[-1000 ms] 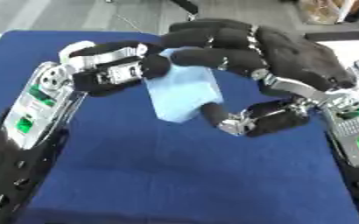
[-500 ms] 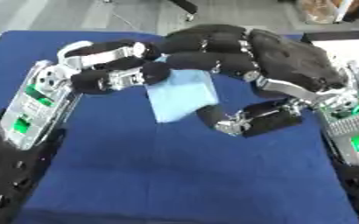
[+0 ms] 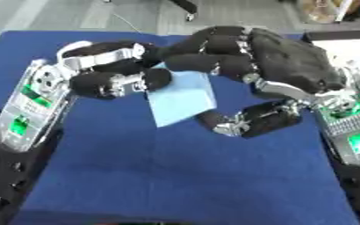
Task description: Pick up the objects with one hand, pass them to the other hand, and then place them into the box on the other side of the table.
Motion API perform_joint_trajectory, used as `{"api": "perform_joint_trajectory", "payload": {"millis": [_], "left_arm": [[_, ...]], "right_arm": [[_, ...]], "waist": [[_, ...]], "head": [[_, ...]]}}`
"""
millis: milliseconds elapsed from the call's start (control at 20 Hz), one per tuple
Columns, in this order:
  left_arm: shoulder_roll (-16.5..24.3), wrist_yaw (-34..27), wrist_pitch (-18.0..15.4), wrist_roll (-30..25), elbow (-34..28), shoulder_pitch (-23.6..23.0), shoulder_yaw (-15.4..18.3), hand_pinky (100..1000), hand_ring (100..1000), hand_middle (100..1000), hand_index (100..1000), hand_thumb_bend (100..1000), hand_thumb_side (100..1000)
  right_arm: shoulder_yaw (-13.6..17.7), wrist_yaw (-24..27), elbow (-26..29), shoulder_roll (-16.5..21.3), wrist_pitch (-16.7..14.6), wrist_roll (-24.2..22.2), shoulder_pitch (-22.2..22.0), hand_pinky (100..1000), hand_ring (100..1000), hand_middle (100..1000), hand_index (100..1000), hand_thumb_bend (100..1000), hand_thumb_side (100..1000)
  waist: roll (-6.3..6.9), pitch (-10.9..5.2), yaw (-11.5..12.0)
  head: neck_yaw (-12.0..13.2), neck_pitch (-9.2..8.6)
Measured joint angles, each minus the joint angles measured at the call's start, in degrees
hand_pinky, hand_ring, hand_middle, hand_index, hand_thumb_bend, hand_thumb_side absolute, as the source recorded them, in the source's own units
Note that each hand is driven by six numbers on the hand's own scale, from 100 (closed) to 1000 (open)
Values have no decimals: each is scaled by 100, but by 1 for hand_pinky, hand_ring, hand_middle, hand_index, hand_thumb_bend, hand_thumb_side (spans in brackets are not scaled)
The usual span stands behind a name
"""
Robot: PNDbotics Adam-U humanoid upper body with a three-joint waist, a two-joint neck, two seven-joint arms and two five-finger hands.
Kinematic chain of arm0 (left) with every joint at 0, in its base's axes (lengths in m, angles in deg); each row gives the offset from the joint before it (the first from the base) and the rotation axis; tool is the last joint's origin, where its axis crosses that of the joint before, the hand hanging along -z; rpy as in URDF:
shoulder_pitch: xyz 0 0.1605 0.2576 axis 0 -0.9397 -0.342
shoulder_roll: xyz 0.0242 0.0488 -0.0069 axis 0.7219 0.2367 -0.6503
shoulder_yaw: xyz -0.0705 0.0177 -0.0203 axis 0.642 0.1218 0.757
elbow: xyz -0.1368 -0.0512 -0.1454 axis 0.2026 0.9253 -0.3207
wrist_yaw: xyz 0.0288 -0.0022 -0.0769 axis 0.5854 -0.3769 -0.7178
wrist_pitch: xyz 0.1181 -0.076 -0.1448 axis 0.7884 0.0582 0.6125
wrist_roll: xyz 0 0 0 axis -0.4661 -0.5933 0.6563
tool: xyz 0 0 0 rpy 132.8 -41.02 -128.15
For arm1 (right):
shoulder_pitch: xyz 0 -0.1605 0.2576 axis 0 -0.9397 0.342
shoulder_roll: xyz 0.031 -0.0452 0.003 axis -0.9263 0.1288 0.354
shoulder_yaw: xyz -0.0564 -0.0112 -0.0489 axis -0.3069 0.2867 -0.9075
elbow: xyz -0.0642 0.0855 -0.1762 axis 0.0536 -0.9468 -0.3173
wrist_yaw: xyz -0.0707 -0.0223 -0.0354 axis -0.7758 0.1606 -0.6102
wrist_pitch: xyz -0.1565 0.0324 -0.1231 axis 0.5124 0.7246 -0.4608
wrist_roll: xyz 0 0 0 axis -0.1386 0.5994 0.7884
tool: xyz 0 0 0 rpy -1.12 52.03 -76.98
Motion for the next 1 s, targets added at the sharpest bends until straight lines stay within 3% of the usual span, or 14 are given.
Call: {"api": "perform_joint_trajectory", "payload": {"millis": [350, 650, 1000], "left_arm": [[-2, 61, 29, 11, -37, 31, 0, 756, 434, 319, 637, 100, 765], [-50, -124, 334, 196, 7, 64, -1, 767, 495, 407, 695, 100, 1000], [-212, -666, 727, 551, 88, 98, 0, 808, 613, 550, 780, 325, 1000]], "right_arm": [[25, -55, -2, 0, 33, 440, -3, 740, 614, 705, 990, 129, 100], [30, -47, -22, -36, 235, 978, -4, 712, 565, 557, 880, 139, 100], [32, -14, -26, -39, 422, 1606, -6, 705, 555, 531, 860, 134, 100]], "waist": [[2, 0, -1], [3, -1, -2], [-1, -3, -4]], "head": [[-2, 1], [-16, 1], [-17, 1]]}}
